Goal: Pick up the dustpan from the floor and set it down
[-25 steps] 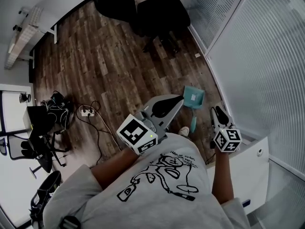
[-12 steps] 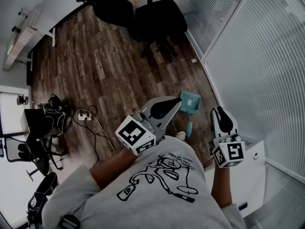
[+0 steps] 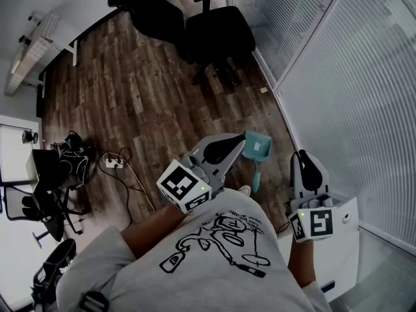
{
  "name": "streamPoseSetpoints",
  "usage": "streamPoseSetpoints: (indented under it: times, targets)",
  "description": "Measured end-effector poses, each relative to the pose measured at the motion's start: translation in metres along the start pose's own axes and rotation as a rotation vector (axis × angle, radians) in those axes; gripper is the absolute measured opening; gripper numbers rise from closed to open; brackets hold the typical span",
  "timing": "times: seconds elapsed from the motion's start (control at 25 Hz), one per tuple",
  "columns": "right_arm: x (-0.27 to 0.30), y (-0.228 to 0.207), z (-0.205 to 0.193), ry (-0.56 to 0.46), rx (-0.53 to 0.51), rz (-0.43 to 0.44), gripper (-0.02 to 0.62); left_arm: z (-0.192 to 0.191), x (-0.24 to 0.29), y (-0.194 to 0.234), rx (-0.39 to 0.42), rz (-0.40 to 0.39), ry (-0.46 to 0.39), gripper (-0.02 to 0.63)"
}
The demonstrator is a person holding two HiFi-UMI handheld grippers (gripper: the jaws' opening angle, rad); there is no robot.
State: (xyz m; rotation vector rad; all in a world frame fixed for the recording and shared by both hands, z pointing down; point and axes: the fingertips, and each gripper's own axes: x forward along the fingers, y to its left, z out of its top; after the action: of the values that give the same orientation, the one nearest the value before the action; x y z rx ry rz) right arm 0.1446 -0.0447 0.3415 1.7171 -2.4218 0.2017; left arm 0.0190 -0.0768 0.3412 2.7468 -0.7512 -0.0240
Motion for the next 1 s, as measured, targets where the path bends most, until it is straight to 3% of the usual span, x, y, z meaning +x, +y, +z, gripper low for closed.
streamPoseSetpoints:
  times: [0.52,1.0]
  targets:
    - [-0.001,0.030,0.032,-0.060,-0.008,0.019,0.023,0.011,-0.008,-0.012,0.036,-0.009,-0.036,0.002]
    - [-0.006,0.047,0.028,-0.040,-0.028,0.039,0.009,0.014,-0.012,-0.023,0.040,-0.024,-0.042,0.002]
